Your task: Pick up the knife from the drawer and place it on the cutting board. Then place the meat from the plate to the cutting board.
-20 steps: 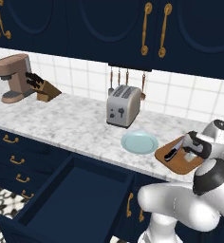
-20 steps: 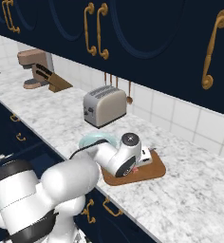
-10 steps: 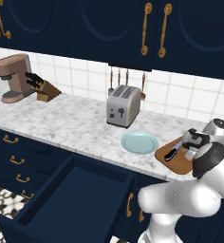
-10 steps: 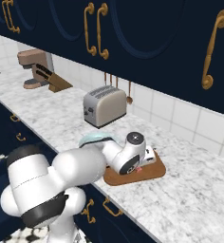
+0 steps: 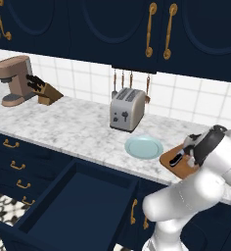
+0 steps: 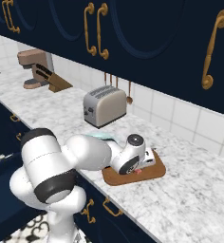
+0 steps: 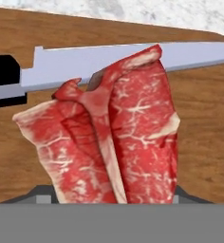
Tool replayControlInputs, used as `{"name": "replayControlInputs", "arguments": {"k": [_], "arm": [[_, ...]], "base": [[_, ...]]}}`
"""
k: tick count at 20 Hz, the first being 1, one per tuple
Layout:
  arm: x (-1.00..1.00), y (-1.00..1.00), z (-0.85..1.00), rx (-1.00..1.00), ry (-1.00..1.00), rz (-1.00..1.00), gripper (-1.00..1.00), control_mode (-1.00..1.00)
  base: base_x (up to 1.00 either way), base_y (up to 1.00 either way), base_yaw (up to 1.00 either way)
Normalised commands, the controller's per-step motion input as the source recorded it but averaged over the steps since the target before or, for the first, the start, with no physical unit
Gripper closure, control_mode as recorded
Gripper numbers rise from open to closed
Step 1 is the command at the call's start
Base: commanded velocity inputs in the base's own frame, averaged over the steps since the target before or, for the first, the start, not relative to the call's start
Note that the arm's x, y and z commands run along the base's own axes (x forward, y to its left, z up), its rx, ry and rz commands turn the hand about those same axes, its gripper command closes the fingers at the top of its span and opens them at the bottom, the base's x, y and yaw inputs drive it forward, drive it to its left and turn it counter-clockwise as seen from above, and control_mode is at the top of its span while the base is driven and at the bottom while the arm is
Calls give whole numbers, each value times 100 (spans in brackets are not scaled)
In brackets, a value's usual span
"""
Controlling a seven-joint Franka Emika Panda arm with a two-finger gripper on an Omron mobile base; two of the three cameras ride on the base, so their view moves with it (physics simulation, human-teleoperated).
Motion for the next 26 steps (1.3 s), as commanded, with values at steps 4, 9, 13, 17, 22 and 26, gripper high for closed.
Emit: {"name": "replayControlInputs", "arguments": {"k": [4,9,13,17,22,26], "arm": [[0,0,-21,0,0,0,-100,-100],[0,0,-3,0,0,0,-100,-100],[0,0,0,0,0,0,-100,-100],[-21,0,14,0,-1,0,-100,-100],[-42,0,62,-1,-9,0,-100,-100],[-44,8,81,-1,-4,0,-100,-100]], "base": [[0,0,0],[0,0,0],[0,0,0],[0,0,0],[0,0,0],[0,0,0]]}}
